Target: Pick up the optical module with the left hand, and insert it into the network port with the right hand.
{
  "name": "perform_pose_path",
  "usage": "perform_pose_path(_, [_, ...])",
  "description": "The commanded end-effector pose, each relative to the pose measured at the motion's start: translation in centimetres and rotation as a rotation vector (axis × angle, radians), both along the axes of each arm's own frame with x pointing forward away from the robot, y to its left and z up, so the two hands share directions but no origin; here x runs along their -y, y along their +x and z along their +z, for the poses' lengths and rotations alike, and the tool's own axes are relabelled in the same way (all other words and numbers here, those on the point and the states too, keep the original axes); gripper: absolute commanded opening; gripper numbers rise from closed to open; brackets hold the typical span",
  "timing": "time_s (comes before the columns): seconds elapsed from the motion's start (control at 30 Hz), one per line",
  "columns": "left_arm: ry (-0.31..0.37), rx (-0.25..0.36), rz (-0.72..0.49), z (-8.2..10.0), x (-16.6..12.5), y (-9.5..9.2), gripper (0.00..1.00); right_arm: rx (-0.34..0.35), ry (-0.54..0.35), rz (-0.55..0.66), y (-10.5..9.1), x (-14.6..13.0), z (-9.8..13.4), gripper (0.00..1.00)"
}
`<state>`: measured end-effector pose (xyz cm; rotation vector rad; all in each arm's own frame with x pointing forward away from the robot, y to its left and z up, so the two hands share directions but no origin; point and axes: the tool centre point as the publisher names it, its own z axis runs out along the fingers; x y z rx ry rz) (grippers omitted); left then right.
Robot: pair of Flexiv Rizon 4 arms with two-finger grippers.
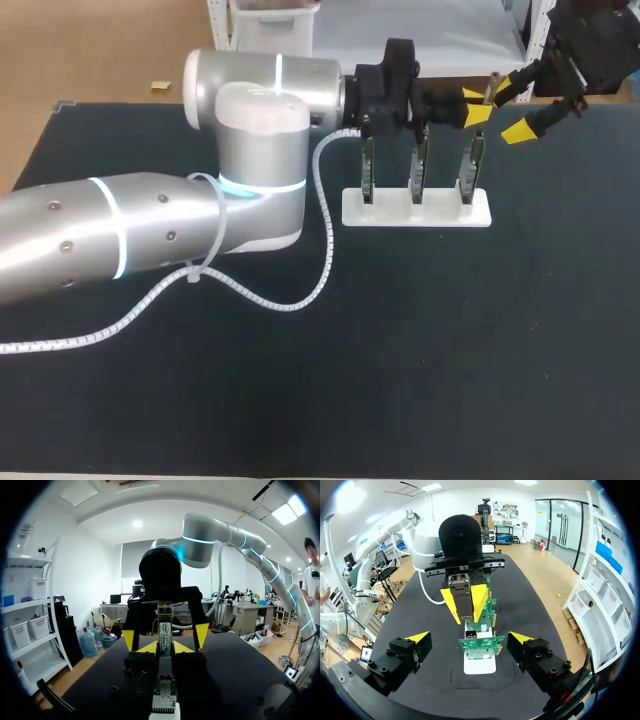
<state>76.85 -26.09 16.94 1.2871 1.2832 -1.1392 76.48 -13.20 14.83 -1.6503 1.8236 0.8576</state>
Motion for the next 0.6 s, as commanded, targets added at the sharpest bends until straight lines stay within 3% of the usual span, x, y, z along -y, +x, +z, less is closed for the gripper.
perform_pose_path(0.03, [0.003, -0.003, -0.008, -0.07, 0.16, 0.57, 0.00, 0.002, -0.001, -0.003, -0.09, -0.05, 0.01, 1.00])
perform_pose_path(0.6, [0.007, -0.008, -0.016, -0.04, 0.19, 0.58, 0.00, 0.002, -0.001, -0.003, -0.09, -0.05, 0.01, 1.00])
